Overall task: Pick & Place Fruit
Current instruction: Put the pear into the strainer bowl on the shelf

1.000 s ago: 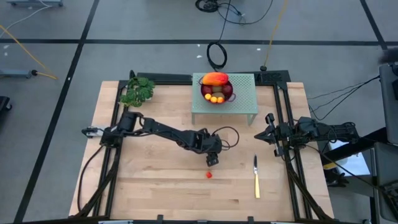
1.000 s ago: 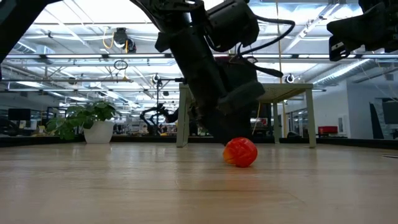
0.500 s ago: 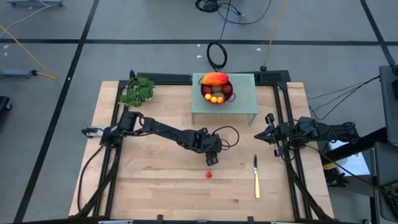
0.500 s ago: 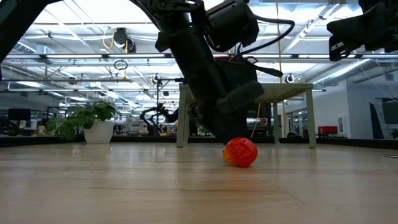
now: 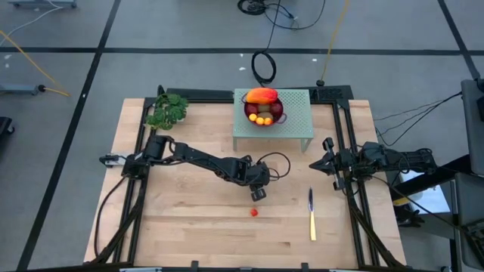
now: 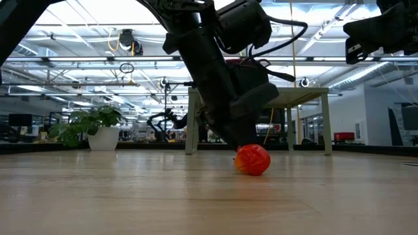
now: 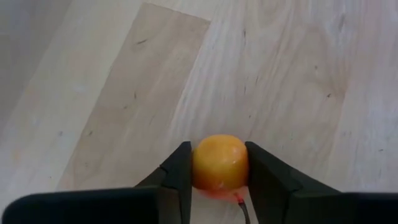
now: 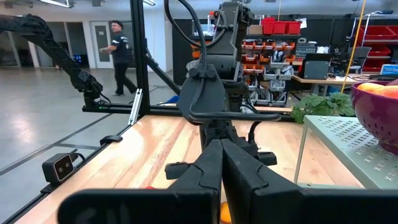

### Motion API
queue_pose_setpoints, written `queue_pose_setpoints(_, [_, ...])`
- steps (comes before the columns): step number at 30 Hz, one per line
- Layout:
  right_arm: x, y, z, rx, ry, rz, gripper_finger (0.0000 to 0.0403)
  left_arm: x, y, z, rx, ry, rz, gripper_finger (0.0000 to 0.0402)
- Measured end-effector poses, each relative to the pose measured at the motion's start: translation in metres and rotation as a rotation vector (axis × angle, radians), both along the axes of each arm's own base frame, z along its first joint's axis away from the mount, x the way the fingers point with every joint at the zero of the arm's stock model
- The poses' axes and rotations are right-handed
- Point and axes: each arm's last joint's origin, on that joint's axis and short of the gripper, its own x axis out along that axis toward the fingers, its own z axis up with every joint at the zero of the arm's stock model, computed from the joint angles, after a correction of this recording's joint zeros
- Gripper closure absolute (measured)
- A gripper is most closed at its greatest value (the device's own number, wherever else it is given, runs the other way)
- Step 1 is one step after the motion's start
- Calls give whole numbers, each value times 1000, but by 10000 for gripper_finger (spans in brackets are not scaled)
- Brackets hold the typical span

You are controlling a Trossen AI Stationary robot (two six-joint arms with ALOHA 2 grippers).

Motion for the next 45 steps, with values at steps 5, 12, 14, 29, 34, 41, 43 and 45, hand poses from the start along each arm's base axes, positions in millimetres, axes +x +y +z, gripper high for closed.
queue_pose_setpoints(5, [0, 0, 0, 0, 0, 0, 403, 0, 0, 0, -21, -1, 0, 279])
queue_pose_setpoints(12, [0, 0, 0, 0, -1, 1, 403, -3, 2, 16, -33, -20, 9, 272])
queue_pose_setpoints(14, [0, 0, 0, 1, -4, 1, 403, -4, 3, 28, -44, -50, 25, 272])
queue_pose_setpoints(29, [0, 0, 2, 4, -22, 2, 403, -31, 5, 148, -93, -415, 53, 271])
queue_pose_setpoints(34, [0, 0, 3, 3, -26, 2, 403, -40, 7, 181, -79, -567, 104, 271])
queue_pose_setpoints(41, [0, 0, 3, 2, -26, 1, 403, -52, 20, 214, 60, -723, 224, 271])
queue_pose_setpoints(43, [0, 0, 3, 2, -26, 2, 403, -53, 28, 218, 96, -742, 257, 271])
queue_pose_setpoints(45, [0, 0, 3, 2, -26, 2, 403, -52, 36, 219, 116, -762, 271, 271])
